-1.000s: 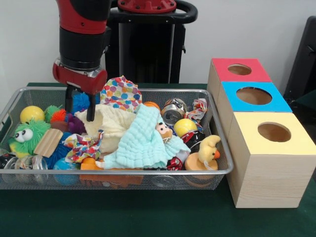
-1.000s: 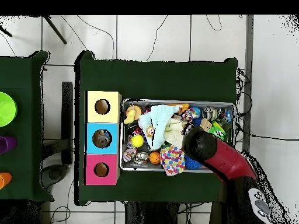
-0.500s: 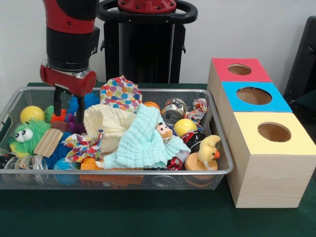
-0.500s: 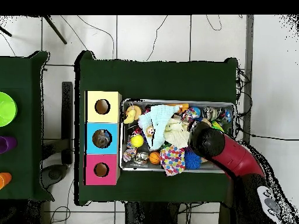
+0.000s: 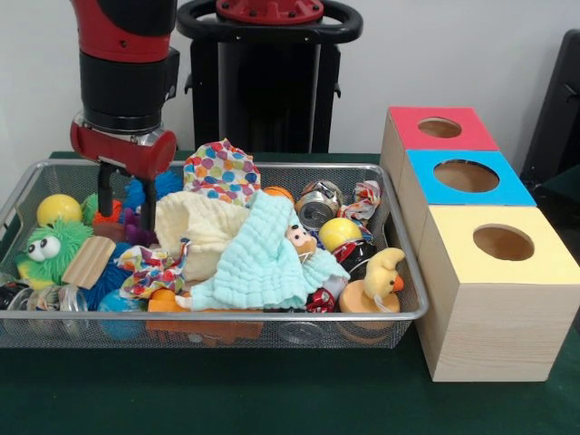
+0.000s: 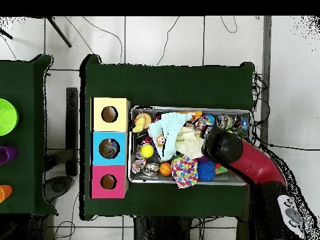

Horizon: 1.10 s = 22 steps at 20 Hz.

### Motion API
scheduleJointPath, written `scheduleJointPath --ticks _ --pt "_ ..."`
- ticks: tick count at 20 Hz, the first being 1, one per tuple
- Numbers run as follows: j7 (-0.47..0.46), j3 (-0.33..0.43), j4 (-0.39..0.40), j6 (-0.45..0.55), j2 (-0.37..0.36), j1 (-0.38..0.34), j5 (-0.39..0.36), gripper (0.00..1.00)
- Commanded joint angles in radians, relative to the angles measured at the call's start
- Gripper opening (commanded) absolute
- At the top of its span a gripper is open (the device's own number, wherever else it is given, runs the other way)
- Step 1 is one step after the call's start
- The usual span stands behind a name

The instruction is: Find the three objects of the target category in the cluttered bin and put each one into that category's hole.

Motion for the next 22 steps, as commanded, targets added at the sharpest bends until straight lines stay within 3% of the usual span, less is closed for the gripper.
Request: scheduleJointPath --ticks 1,22 --pt "-0.038 0.120 -0.057 0.136 0.027 -0.041 -0.066 1.00" --pt "-0.076 0.152 -0.095 0.167 0.041 -0.084 -0.104 1.00"
